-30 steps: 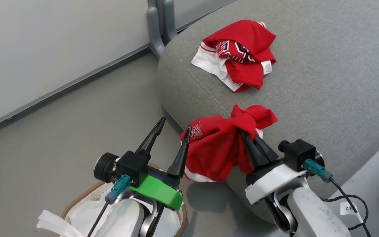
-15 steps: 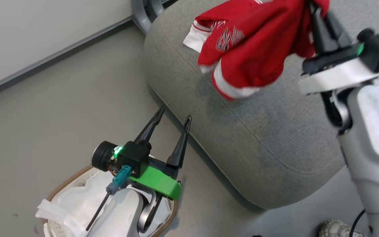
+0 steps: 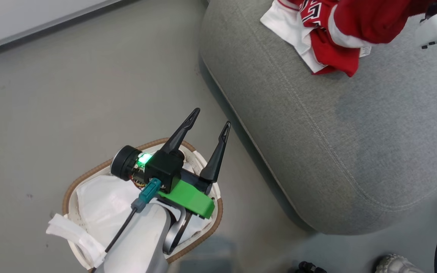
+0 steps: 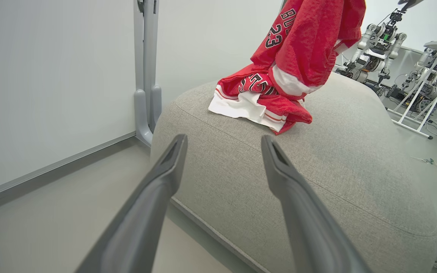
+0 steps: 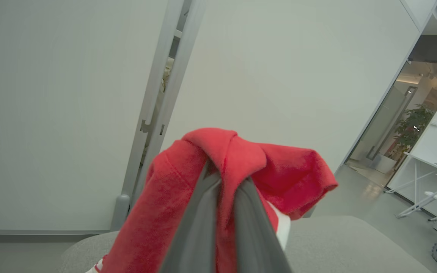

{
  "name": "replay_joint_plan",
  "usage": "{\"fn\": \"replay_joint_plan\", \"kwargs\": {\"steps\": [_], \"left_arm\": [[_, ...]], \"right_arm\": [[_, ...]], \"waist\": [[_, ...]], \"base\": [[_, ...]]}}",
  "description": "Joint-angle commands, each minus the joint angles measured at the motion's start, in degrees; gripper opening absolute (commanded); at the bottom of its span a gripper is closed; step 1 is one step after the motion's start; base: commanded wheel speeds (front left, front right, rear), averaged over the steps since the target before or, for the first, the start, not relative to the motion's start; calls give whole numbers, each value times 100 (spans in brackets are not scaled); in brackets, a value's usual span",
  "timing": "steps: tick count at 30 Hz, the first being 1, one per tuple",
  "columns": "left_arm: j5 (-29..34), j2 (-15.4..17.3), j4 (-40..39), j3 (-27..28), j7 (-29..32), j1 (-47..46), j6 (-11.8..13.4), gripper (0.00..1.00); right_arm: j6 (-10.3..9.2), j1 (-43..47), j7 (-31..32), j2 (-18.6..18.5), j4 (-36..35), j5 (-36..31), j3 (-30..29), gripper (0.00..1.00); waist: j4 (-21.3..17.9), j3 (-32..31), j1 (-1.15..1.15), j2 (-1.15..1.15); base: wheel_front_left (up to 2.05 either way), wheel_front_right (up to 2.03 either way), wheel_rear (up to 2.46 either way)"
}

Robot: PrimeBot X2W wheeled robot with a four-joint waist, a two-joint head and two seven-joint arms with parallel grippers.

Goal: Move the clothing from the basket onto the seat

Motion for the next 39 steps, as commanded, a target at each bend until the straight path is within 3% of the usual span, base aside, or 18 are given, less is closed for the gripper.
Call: {"fn": "replay_joint_plan", "kwargs": {"steps": [1, 8, 15, 16, 17, 18, 29, 39], "left_arm": [[35, 26, 5, -14, 5, -146, -15, 100], [76, 26, 59, -143, 5, -357, -18, 100], [108, 56, 113, -36, 5, -357, -19, 100], [108, 59, 123, -14, 5, -329, -19, 100], [104, 61, 134, 2, 5, -300, -19, 100], [95, 59, 138, 10, 5, -272, -19, 100], [-33, 41, 182, 221, 5, 77, -20, 100], [76, 25, 145, 884, 5, 610, -20, 100]], "right_arm": [[-8, 20, -10, 21, 199, -59, -127, 0], [-8, 307, -10, 84, 1440, -537, -1170, 0], [-8, 606, -10, 213, 1903, -1005, -2076, 0], [-8, 646, -10, 248, 1895, -1045, -2164, 22], [-8, 686, -10, 275, 1866, -1080, -2215, 83], [-8, 735, -10, 305, 1843, -1095, -2282, 100], [-8, 1697, -10, 498, 1224, -913, -2449, 100], [-8, 2835, -10, 848, 203, -274, -1482, 100]], "waist": [[408, 416, -1, 0], [749, 750, -1, 0], [821, 792, -1, 0], [804, 763, -1, 0], [790, 734, -1, 0], [769, 692, -1, 0], [592, -91, -1, 0], [770, -727, -1, 0]], "base": [[0, 0, 0], [0, 0, 0], [0, 0, 0], [0, 0, 0], [0, 0, 0], [0, 0, 0], [0, 0, 0], [0, 0, 0]]}}
